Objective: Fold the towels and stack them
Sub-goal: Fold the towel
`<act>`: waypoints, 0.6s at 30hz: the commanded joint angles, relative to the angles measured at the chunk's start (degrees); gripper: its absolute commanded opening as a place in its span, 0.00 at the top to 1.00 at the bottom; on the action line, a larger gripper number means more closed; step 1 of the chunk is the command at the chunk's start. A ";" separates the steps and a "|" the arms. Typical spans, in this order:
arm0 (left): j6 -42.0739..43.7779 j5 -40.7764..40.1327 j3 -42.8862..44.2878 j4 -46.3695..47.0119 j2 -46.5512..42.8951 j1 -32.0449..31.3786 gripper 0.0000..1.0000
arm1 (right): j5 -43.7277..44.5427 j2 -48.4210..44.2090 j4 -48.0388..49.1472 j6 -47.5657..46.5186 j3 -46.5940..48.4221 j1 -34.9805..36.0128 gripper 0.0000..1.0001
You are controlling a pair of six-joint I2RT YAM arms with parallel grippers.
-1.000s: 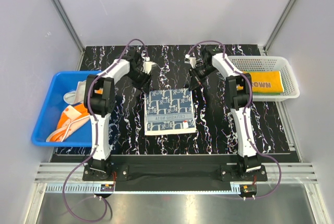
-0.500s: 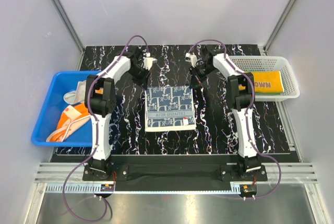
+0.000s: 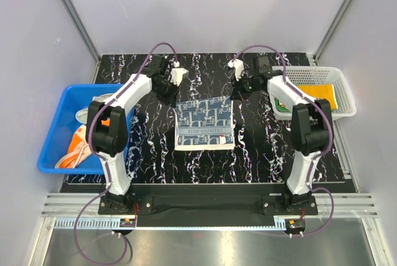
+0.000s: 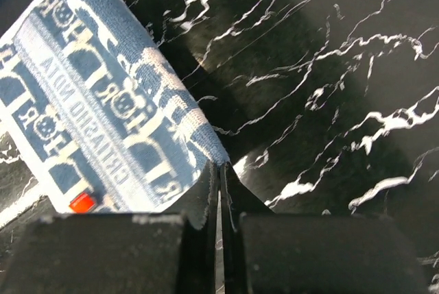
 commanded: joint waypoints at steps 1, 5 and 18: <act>-1.47 -2.82 -5.29 4.39 -7.08 -0.47 1.00 | 4.82 -6.81 8.44 1.78 -7.12 1.51 1.00; -2.97 -2.65 -10.48 5.62 -12.88 -2.23 1.00 | 8.25 -13.92 11.43 4.16 -15.66 3.79 1.00; -8.42 0.25 -25.51 5.98 -22.56 -7.94 1.00 | 14.05 -25.19 7.22 13.82 -30.08 9.15 1.00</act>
